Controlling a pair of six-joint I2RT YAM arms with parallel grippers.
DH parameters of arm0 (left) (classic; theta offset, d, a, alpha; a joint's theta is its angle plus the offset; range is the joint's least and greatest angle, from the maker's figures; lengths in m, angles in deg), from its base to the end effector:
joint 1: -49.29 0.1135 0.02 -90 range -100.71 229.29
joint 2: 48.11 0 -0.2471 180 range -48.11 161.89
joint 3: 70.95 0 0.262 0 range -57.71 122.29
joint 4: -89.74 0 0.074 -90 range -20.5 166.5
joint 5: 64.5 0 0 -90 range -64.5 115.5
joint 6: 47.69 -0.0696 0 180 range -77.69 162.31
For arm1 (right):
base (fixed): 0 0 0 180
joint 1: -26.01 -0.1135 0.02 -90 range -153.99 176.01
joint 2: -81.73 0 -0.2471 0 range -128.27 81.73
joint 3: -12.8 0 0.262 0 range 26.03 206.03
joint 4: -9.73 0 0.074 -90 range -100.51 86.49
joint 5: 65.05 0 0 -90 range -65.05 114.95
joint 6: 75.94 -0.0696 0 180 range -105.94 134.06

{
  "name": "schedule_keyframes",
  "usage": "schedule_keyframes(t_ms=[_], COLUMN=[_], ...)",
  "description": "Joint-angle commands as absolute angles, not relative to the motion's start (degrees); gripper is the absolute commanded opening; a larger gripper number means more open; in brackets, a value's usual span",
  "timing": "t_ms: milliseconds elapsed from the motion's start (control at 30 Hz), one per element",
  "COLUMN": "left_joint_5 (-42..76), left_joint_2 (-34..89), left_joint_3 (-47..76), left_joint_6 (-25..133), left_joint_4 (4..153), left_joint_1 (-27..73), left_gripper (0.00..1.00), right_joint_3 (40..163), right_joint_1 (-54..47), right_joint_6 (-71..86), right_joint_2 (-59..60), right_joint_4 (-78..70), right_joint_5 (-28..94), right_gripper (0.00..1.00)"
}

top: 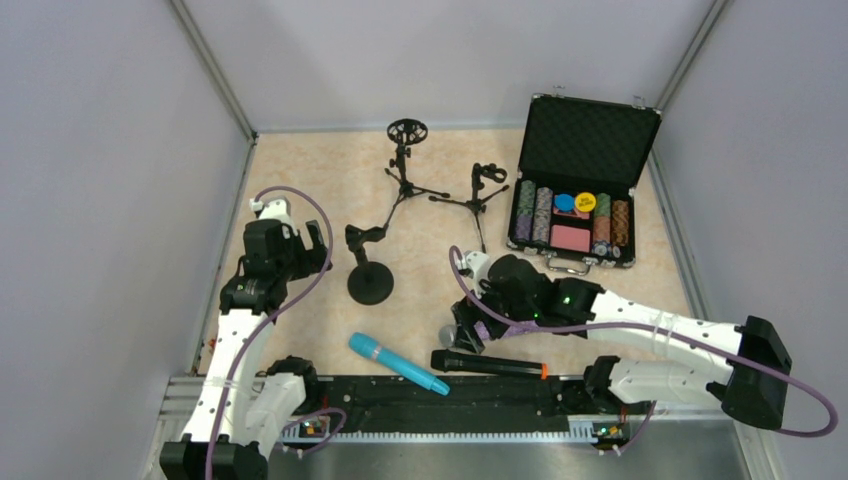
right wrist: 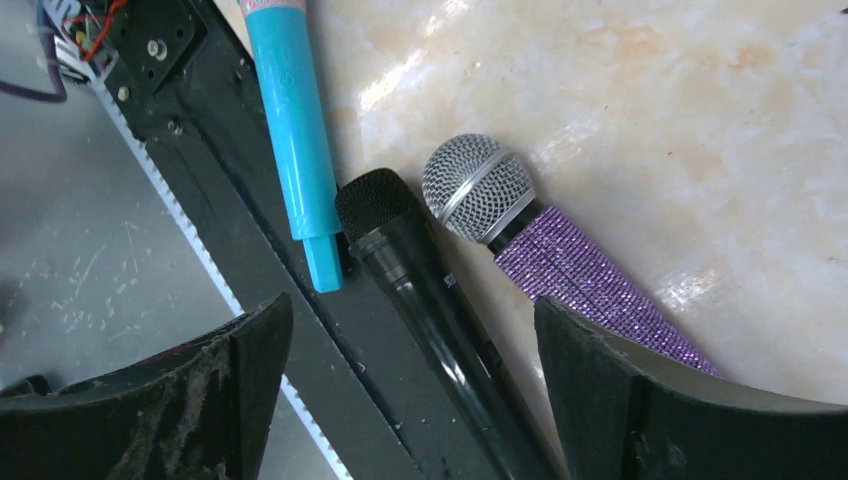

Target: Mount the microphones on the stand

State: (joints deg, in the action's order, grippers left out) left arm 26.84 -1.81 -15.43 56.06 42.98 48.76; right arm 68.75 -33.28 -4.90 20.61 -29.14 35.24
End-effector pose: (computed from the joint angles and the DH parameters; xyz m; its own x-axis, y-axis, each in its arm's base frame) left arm 0.2218 -0.0004 0.2466 -0.5896 -0.2322 -0.7736 -0.1538 0.9725 -0.1746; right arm 0.1241 0.2333 0.2072 -0.6319 -0.4379 -0.6395 -0.7467 0.5650 0.3510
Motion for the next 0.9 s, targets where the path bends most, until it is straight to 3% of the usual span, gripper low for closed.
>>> schedule_keyframes(t_ms=[0, 400, 867], left_joint_5=[26.05, 26.50, 26.64], left_joint_2=[-1.47, -1.23, -1.27], left_joint_3=[-15.62, -15.46, -15.52], left_joint_6=[55.94, 56.06, 56.10], left_joint_4=[44.47, 44.27, 44.22], left_joint_1=[48.72, 48.76, 48.76], left_gripper=[0.96, 0.95, 0.95], right_joint_3=[67.61, 65.63, 67.38], right_joint_1=[-36.21, -40.38, -45.02], right_joint_6=[-7.07, -7.82, -5.37], right_joint_2=[19.81, 17.44, 7.79], right_joint_4=[-31.70, -31.90, -30.21], right_joint_5=[35.79, 34.94, 30.06], right_gripper=[0.86, 0.69, 0.68])
